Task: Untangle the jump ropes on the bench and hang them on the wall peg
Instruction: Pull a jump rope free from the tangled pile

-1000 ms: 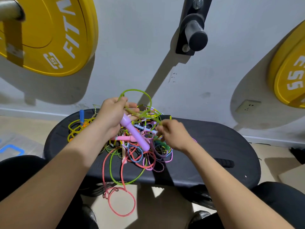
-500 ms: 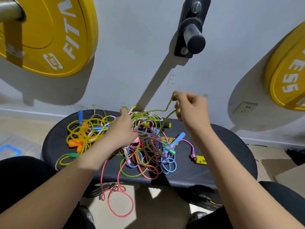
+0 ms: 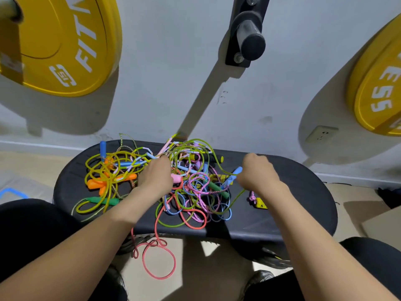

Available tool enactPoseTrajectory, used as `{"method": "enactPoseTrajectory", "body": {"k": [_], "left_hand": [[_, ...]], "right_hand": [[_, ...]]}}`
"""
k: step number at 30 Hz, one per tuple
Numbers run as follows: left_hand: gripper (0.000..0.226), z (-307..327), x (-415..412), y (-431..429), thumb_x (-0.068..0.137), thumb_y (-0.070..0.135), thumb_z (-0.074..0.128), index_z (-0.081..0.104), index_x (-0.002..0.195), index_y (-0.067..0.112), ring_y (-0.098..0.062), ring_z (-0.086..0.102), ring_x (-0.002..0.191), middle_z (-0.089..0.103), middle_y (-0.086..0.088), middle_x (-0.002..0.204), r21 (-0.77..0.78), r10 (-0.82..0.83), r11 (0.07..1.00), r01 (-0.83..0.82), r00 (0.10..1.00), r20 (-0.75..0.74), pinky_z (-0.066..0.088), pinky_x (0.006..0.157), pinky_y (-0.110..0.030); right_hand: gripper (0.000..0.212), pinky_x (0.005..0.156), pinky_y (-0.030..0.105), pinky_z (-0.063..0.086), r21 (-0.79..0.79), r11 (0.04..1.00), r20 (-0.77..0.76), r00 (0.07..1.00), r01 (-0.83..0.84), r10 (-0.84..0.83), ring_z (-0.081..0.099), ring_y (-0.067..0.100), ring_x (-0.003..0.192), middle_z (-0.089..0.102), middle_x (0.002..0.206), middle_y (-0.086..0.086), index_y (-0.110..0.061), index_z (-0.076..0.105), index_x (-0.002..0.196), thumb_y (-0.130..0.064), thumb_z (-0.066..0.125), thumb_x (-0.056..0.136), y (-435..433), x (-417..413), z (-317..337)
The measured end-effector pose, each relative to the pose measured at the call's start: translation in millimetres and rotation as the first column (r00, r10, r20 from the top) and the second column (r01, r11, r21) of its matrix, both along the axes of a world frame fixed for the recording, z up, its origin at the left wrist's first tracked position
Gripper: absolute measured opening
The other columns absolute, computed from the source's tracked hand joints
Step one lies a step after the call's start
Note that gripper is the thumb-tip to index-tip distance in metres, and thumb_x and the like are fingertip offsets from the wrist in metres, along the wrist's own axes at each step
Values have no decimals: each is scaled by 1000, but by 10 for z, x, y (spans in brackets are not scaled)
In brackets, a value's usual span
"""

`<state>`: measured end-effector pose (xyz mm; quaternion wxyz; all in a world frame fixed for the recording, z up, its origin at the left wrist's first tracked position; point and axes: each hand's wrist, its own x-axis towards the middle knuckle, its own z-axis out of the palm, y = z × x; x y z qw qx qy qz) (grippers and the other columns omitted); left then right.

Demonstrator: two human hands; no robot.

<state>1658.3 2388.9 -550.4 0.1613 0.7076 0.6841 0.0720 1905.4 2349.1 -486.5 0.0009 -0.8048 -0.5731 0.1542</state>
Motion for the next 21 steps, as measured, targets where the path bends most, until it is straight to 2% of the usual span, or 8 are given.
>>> {"method": "enactPoseTrajectory", "body": {"k": [3,5,7,9,11,14,18,21], "left_hand": [[23,32,50,112,98,1,52,70,104,14,-33,66,93,73,-15,111,17,89,995,-98,951,297,53,81,-36],[29,137,103,149,99,4,50,73,109,18,-9,69,79,74,-5,100,10,87,994,-108,851,518,52,68,-25],[28,309,165,149,98,7,51,72,95,24,-1,60,59,69,3,87,-12,90,993,-116,693,715,47,58,-22],[26,505,202,105,95,4,52,69,84,20,1,65,68,71,0,107,-50,72,997,-57,490,869,50,65,-20],[11,686,207,31,83,7,53,62,80,11,6,69,103,68,0,134,-23,-6,996,83,330,944,51,87,-15],[19,818,155,-48,76,8,46,51,94,5,-27,63,133,71,-14,135,-33,-8,945,324,123,992,42,115,-49],[23,896,109,-153,82,4,49,54,105,5,-43,71,114,75,-28,116,-76,-38,864,497,215,976,46,109,-65],[11,930,85,-223,89,12,57,63,97,7,-34,74,93,77,-21,97,-82,-119,837,541,327,938,57,88,-46]], "right_hand": [[68,76,40,55,-144,977,-118,983,-159,142,65,33,98,61,126,14,-22,40,150,-12,60,86,8,-40,-15],[71,71,36,54,-189,968,-202,971,-164,125,67,27,93,59,132,13,-17,42,152,-18,64,85,20,-74,-2],[62,80,36,57,-116,985,-189,976,-128,104,67,30,105,63,132,14,-7,52,144,-19,64,84,63,-81,-2],[64,82,37,59,54,996,-272,959,-65,77,68,28,105,74,116,12,-8,54,145,-11,59,81,116,-94,4],[86,62,27,53,161,987,-570,816,-4,96,67,19,81,79,98,7,-23,39,157,-6,56,75,129,-120,66],[111,66,34,55,234,967,-820,515,-98,250,60,21,76,62,88,14,-59,18,157,1,69,79,95,-142,138],[72,76,31,57,334,902,-749,503,-275,431,62,10,76,67,86,-2,-33,56,145,5,74,87,42,-261,167],[47,69,33,50,291,910,-702,580,-297,413,56,12,72,66,78,-16,-23,73,117,10,58,86,-20,-268,177]]}}
